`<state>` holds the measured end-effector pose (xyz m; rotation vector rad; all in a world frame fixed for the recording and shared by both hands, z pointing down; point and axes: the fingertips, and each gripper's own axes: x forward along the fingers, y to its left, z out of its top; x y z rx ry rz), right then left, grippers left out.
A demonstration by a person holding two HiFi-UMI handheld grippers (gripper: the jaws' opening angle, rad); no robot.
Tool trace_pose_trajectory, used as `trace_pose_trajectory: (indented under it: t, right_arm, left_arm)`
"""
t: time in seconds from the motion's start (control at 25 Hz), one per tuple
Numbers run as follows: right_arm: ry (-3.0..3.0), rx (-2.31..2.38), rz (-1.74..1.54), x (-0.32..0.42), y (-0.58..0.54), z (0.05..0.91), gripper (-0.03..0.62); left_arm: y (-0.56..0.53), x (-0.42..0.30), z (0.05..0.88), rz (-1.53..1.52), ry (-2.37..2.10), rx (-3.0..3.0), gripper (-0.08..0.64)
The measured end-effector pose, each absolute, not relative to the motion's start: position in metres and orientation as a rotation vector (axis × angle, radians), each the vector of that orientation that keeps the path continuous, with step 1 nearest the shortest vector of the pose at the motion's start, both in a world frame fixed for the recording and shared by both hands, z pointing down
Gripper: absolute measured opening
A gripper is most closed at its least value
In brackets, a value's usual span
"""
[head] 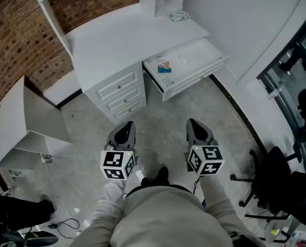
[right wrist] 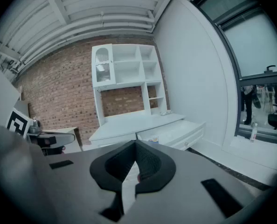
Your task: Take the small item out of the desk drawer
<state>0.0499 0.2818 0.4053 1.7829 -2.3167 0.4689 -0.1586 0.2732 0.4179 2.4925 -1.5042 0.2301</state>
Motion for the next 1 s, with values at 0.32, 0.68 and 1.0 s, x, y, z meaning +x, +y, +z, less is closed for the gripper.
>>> trace_pose_trajectory:
  t: [0.32,0.68,1.0]
  right_arm:
    - [-2.332,1.796,0.38,0.063,0.282,0.395,0.028]
    - [-2.376,1.84,0.308,0.087,0.285,0.373,0.028]
    - [-2.352,1.869,0.351,0.108,0.275,0.373,0.031]
  left_arm:
    - [0.266,-0.141,0.415,0.22,-1.513,2.499,0.02]
    - [0.262,-0.122,0.396,0.214,-1.554,2.541,0.02]
    - [0.252,-0.106,0.395,0.245,-1.54,2.548,0.02]
